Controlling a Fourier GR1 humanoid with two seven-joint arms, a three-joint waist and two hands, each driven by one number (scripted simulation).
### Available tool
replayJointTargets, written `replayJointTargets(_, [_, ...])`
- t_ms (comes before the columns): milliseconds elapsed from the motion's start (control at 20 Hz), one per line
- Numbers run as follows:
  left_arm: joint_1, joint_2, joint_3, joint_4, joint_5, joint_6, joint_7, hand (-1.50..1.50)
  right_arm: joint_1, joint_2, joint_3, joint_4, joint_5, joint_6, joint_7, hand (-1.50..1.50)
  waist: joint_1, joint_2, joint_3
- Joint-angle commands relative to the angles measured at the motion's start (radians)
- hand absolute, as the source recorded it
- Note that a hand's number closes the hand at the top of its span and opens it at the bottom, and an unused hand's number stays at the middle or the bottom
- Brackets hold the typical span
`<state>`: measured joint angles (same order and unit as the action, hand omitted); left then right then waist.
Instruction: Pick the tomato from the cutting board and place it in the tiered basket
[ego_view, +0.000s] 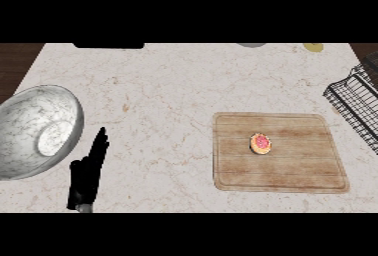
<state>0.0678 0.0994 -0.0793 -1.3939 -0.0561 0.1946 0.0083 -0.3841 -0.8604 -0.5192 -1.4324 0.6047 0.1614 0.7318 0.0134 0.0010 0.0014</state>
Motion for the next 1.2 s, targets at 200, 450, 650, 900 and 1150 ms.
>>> replayJointTargets(200, [-0.010, 0.001, 0.014, -0.022, -0.001, -0.003, 0.060, 0.00, -0.077, 0.089, 0.083, 0.214, 0.094, -0.160, -0.039, 1.50, -0.005, 0.000, -0.001])
replayJointTargets(450, [0.004, 0.007, 0.015, -0.022, -0.002, -0.017, 0.035, 0.00, -0.185, 0.081, 0.005, 0.456, 0.029, -0.243, -0.159, 1.50, 0.004, 0.003, -0.001])
replayJointTargets(650, [-0.010, -0.019, -0.011, -0.035, -0.018, 0.000, 0.057, 0.00, -0.201, 0.180, -0.079, 0.462, -0.092, -0.314, -0.214, -1.50, 0.002, 0.003, 0.000])
replayJointTargets(900, [-0.016, 0.012, 0.031, -0.007, 0.007, -0.025, 0.051, 0.00, -0.244, 0.176, -0.160, 0.462, -0.192, -0.364, -0.291, -1.50, -0.006, 0.001, -0.001])
replayJointTargets(1150, [0.082, 0.005, -0.003, -0.088, -0.005, -0.026, 0.042, 0.00, -0.238, 0.157, -0.216, 0.459, -0.239, -0.454, -0.405, -1.50, -0.002, -0.001, -0.001])
